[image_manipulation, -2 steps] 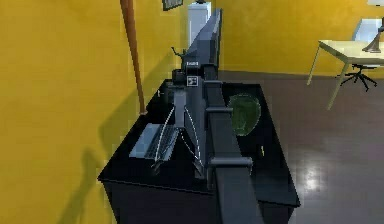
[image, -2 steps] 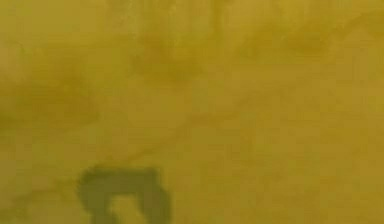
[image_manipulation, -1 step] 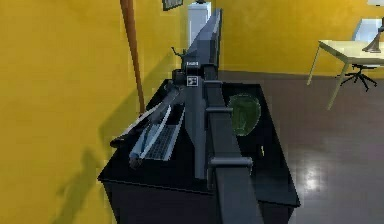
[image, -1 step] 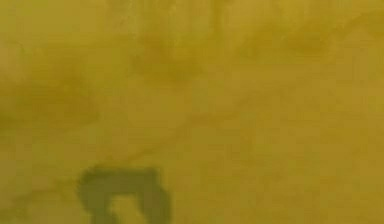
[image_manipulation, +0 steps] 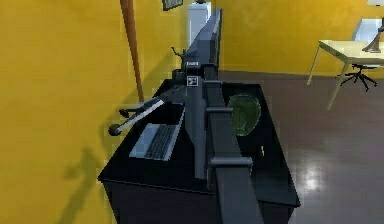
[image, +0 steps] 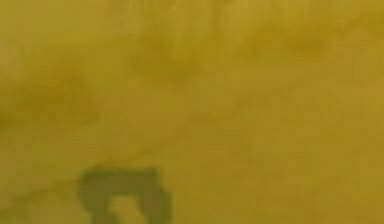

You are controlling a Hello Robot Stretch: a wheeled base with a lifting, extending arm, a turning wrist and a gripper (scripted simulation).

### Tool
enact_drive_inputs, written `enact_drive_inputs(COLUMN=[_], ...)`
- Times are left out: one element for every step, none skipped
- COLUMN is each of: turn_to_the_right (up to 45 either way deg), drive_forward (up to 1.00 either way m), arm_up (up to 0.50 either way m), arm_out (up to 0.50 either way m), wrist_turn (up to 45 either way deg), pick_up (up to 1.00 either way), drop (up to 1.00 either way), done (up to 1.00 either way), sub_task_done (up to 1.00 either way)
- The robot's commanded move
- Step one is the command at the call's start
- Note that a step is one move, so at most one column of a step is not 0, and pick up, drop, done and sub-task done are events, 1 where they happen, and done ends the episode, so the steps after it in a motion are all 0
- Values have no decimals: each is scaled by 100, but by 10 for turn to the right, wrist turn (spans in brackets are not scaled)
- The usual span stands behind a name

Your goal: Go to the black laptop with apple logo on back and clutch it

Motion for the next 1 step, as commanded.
enact_drive_inputs(turn_to_the_right=[0], drive_forward=[0], arm_up=[0], arm_out=[0], wrist_turn=[450], pick_up=[0], drop=[0], done=[0], sub_task_done=[0])
